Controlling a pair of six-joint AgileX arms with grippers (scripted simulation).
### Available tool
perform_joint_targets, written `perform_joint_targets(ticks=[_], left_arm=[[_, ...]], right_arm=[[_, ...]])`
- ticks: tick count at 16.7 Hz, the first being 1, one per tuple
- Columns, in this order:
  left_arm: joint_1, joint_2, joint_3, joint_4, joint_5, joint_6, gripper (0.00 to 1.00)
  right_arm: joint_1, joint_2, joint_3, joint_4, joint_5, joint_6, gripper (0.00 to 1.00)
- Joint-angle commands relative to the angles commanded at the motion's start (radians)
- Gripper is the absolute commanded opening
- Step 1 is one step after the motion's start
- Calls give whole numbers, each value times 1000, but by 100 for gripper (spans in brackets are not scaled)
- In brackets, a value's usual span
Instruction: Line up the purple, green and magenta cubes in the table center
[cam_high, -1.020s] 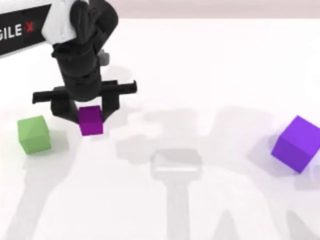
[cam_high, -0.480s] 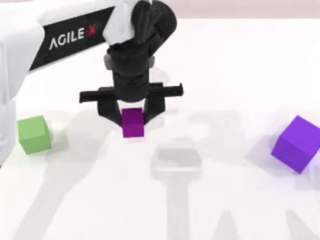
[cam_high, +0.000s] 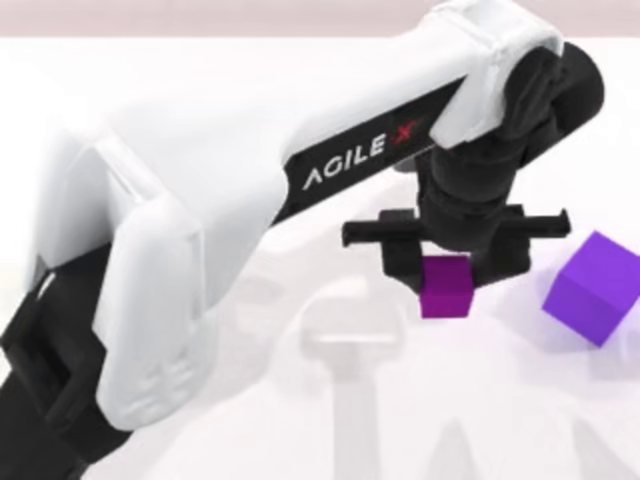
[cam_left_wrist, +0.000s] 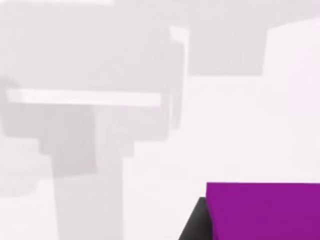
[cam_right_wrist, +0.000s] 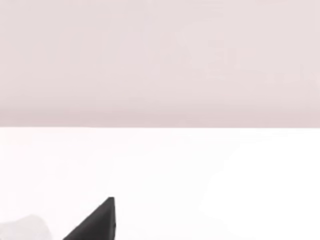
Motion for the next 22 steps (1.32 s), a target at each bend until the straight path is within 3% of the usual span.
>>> perform_joint_targets(ticks=[7, 15, 20, 22], left_arm=[[-22, 10, 21, -8, 0, -17, 0], [-25, 10, -234, 243, 0, -21, 0], [-26, 11, -257, 266, -1, -21, 0], [-26, 11, -257, 266, -1, -21, 15]], right_arm=[[0, 0, 0, 0, 0, 0, 100], [0, 0, 0, 0, 0, 0, 100], [0, 0, 0, 0, 0, 0, 100], [0, 0, 0, 0, 0, 0, 100]])
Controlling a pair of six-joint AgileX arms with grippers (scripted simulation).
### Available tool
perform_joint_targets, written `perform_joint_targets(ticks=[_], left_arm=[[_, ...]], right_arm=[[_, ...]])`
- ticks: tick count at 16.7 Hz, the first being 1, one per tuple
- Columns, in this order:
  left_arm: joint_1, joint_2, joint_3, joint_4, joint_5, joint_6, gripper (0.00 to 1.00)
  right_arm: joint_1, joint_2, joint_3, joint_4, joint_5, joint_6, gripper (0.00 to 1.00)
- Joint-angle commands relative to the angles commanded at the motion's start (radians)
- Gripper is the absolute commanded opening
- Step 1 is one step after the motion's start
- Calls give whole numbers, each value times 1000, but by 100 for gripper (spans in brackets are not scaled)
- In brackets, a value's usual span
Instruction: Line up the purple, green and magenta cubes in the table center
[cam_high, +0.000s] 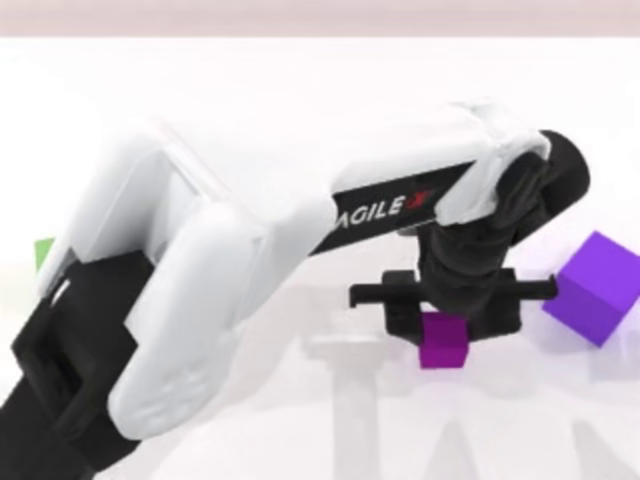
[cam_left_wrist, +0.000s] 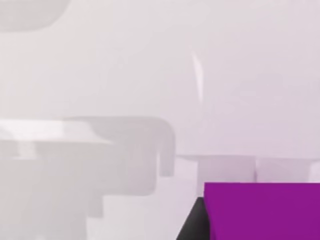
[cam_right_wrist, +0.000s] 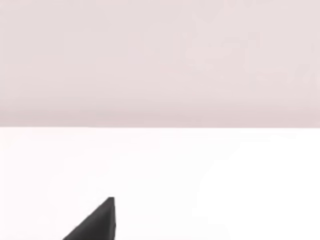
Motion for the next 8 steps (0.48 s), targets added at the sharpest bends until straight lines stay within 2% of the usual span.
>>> perform_joint_targets(ticks=[8], left_arm=[[0, 0, 0, 0, 0, 0, 75]], right_arm=[[0, 0, 0, 0, 0, 0, 100]])
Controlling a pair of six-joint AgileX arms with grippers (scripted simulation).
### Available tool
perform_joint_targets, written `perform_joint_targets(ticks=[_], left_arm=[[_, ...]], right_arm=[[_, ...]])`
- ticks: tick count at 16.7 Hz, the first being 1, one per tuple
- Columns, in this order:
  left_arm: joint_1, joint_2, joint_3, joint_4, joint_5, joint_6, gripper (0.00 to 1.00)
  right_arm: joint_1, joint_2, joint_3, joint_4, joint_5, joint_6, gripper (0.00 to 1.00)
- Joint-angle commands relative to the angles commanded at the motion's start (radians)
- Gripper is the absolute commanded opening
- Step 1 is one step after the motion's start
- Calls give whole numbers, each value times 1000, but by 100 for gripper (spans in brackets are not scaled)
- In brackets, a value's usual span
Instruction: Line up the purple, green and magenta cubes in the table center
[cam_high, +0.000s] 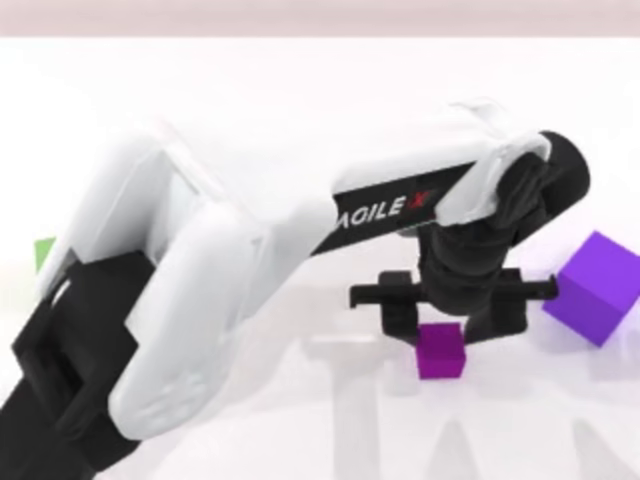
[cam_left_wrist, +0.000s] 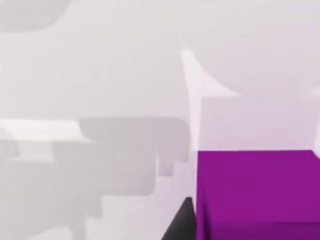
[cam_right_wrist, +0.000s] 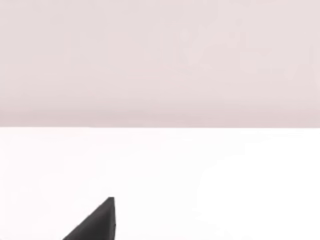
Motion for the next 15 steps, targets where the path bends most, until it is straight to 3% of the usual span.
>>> perform_joint_targets(ticks=[3, 4, 15], left_arm=[[0, 0, 0, 0, 0, 0, 98], [0, 0, 0, 0, 0, 0, 100], [3, 1, 42, -42, 0, -3, 100]], right_arm=[[0, 0, 0, 0, 0, 0, 100], [0, 0, 0, 0, 0, 0, 100], [0, 0, 0, 0, 0, 0, 100]])
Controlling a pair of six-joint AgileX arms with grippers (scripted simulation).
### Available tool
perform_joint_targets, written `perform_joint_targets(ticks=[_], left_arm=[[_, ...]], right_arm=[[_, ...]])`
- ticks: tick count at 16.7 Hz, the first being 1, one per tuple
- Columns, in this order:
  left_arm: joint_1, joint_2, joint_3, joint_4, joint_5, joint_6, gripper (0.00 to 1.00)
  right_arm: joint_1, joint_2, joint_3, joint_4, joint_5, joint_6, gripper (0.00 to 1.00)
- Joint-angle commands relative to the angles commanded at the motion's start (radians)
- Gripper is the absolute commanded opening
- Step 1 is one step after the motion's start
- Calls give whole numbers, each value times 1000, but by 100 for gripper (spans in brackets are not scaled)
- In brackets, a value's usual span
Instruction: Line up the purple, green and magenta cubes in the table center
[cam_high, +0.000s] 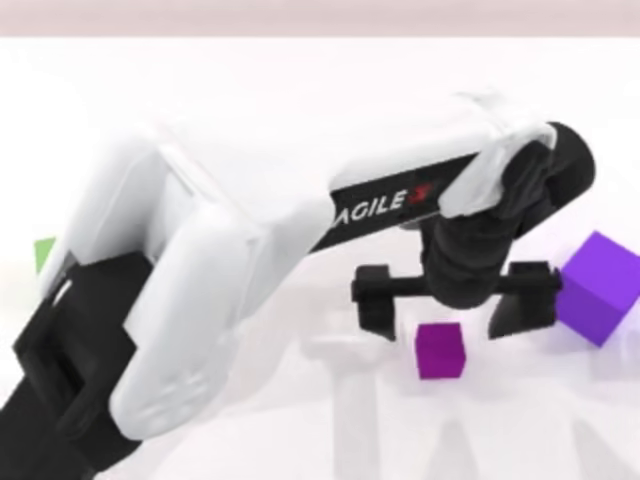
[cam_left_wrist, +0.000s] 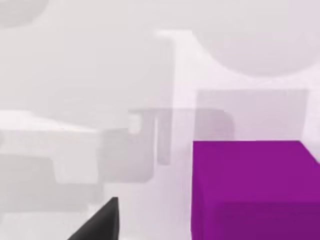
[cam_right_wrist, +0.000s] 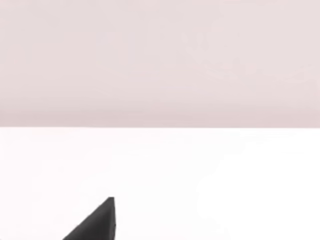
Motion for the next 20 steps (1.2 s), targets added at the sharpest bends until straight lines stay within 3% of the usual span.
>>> perform_joint_targets(ticks=[6, 13, 16, 20], left_arm=[[12, -15, 197, -214, 0, -4, 100], [20, -20, 195, -216, 0, 26, 100], [68, -37, 164, -203, 0, 150, 100], [186, -80, 80, -173, 3, 447, 100]], right_arm=[[0, 0, 0, 0, 0, 0, 100], [0, 0, 0, 0, 0, 0, 100], [0, 0, 0, 0, 0, 0, 100], [0, 0, 0, 0, 0, 0, 100]])
